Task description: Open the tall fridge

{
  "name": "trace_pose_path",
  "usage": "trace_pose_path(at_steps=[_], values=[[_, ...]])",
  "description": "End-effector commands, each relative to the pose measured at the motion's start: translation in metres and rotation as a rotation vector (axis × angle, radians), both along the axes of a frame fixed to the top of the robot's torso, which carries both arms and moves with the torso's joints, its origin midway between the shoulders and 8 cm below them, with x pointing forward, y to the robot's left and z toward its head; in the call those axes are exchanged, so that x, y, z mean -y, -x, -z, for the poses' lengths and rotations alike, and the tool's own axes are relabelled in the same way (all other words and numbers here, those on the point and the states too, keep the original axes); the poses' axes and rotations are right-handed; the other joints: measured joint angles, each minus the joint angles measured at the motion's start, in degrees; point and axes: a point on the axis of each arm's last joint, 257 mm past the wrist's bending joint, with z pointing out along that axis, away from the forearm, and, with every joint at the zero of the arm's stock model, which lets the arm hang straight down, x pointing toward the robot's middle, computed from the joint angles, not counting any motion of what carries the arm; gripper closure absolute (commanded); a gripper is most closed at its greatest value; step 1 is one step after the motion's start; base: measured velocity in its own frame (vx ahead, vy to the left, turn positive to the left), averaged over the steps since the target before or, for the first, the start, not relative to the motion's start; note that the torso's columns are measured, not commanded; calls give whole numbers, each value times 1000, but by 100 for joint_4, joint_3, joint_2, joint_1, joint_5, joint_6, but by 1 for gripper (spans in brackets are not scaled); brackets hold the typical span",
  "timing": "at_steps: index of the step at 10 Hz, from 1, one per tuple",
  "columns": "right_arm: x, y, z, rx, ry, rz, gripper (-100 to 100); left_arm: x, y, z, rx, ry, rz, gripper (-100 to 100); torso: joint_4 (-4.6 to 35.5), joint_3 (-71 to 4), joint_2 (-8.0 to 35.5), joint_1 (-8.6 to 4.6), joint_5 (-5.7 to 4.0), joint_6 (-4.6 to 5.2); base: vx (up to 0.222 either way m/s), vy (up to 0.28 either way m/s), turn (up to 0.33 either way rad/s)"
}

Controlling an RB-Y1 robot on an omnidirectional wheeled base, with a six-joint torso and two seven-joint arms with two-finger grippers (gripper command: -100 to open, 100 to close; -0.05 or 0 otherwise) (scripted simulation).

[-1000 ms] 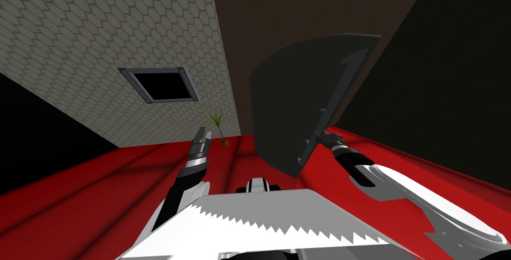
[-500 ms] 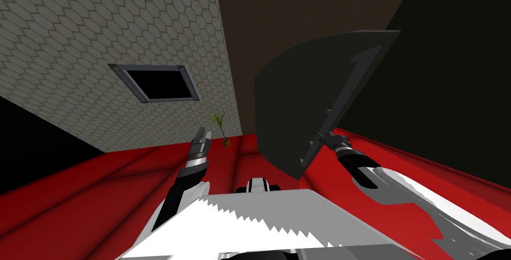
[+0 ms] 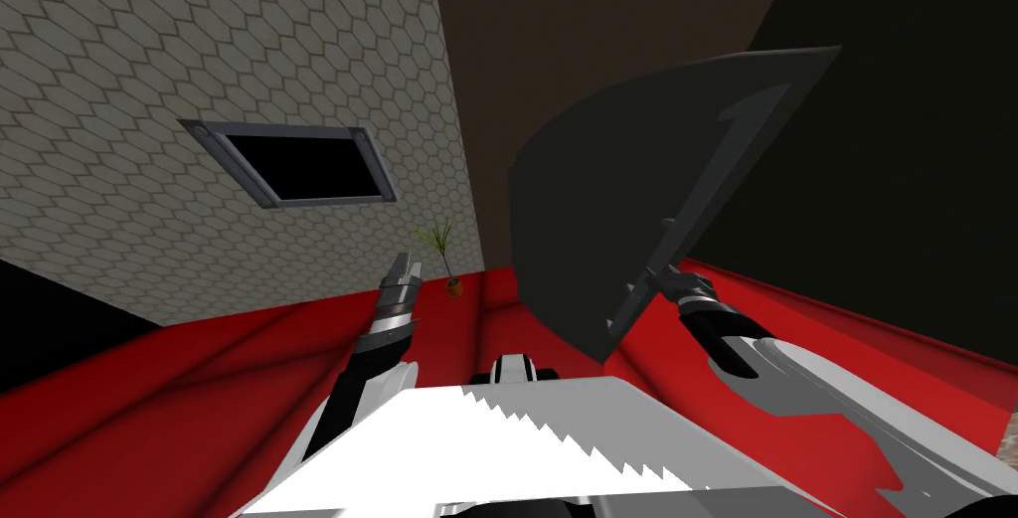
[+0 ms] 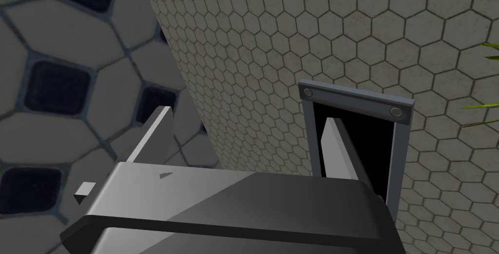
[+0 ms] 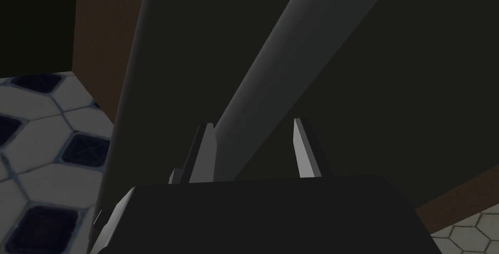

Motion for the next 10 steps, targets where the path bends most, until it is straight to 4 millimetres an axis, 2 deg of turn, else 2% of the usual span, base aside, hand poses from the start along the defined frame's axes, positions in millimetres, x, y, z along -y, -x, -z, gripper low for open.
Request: trace_pose_path(at_steps=[1,2,4,5,7,10], values=[[11,9,-2,3,5,44,100,0,0,0,0,0,0,0,0,-3,-5,3,0,4,-18,290,-102],[11,9,-2,3,5,44,100,0,0,0,0,0,0,0,-3,-3,-8,16,1,14,-23,249,-71],[24,20,-3,2,7,97,100,0,0,0,0,0,0,0,-1,-6,-10,5,2,3,-12,272,-92],[36,23,-5,-1,5,121,-100,0,0,0,0,0,0,0,-4,-6,-11,18,1,11,-61,156,133],[61,32,-13,-5,5,183,-100,0,0,0,0,0,0,0,12,16,29,-84,-19,-1,-152,-51,344],[96,47,-28,-6,5,275,-100,0,0,0,0,-1,0,0,12,22,31,-3,-3,47,-163,-25,313]])
